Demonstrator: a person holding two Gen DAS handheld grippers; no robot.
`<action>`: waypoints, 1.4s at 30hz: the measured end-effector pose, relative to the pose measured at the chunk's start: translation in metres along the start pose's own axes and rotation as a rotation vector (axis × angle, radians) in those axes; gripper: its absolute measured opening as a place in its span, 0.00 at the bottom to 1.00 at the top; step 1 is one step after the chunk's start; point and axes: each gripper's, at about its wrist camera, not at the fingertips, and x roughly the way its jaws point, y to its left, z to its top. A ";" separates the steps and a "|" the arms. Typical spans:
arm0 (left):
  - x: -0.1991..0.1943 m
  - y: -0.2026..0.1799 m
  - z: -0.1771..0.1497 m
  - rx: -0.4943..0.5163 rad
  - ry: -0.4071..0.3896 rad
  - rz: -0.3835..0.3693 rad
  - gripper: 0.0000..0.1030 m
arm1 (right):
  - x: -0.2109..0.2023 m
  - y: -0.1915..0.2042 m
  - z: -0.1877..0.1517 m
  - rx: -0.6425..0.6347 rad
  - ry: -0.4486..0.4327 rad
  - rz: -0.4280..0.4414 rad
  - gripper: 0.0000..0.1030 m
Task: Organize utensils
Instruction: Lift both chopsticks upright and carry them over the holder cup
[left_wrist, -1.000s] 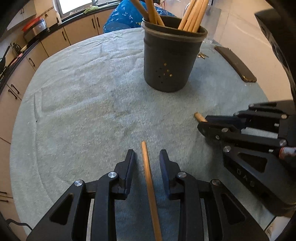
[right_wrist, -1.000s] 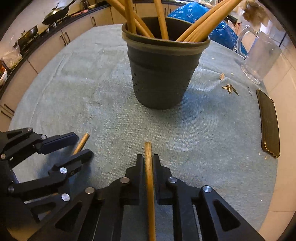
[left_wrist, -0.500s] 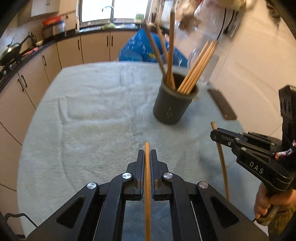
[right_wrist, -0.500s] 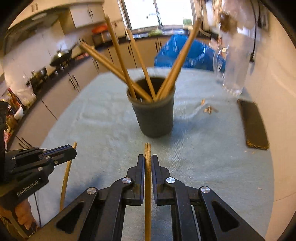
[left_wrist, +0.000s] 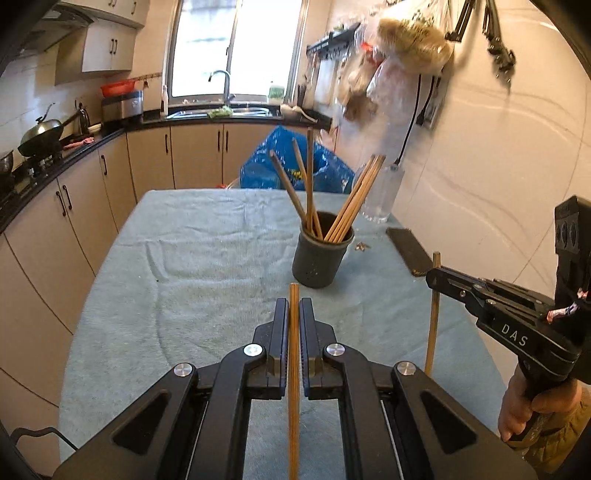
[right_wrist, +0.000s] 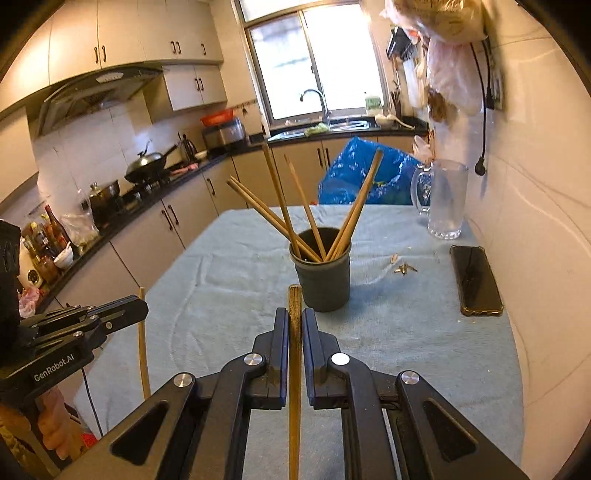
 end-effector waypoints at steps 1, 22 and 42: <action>-0.006 0.000 -0.001 0.000 -0.013 -0.004 0.05 | -0.005 0.001 -0.001 0.000 -0.008 0.004 0.07; -0.067 -0.016 0.022 0.004 -0.193 -0.062 0.05 | -0.031 -0.012 0.008 0.049 -0.104 0.021 0.07; -0.034 -0.041 0.138 0.067 -0.311 -0.063 0.05 | -0.012 -0.051 0.121 0.175 -0.319 0.011 0.07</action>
